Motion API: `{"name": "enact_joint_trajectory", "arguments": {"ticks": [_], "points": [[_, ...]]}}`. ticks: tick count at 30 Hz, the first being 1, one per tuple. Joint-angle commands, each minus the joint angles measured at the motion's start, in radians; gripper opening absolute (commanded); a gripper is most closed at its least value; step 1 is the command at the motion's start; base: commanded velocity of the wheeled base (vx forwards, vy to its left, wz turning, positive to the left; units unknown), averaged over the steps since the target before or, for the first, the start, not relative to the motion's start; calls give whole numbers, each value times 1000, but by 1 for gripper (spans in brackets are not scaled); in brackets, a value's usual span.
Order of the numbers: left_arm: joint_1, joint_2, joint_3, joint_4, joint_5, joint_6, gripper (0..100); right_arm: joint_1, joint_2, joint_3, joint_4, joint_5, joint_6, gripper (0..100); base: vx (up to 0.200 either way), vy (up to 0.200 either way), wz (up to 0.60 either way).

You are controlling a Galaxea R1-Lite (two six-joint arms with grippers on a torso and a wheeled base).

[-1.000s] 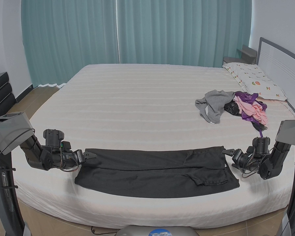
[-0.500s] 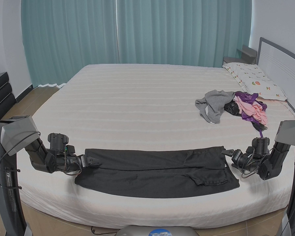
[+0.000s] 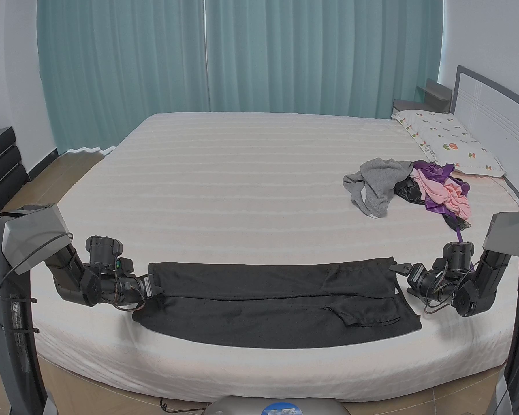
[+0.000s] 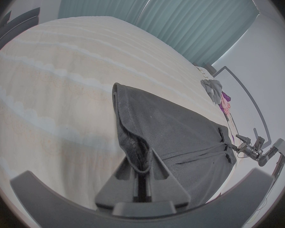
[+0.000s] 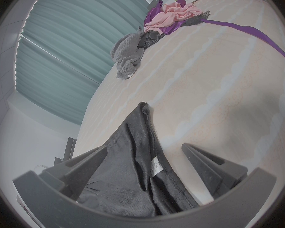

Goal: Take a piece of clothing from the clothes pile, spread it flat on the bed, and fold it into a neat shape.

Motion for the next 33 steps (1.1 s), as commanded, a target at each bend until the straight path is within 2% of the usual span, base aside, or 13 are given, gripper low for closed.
{"name": "enact_joint_trajectory", "arguments": {"ticks": [1,15,21,25,30,33], "points": [[7,-13,3,1,5,-3,0,0,0,0,0,1,1,100,0,0,0],[4,-25,12,-1,27,-17,0,-2,0,-1,0,1,1,100,0,0,0],[1,-27,11,-4,27,-16,0,-14,-5,-8,2,4,14,100,-200,0,0],[1,-28,0,-4,25,-19,0,-52,-8,-18,11,5,14,100,0,0,0],[-4,-31,-6,-4,24,-22,0,-52,-3,-18,8,5,14,100,0,0,0],[-13,-33,-21,-4,25,-62,0,-51,-2,-18,6,5,14,100,0,0,0]]}}
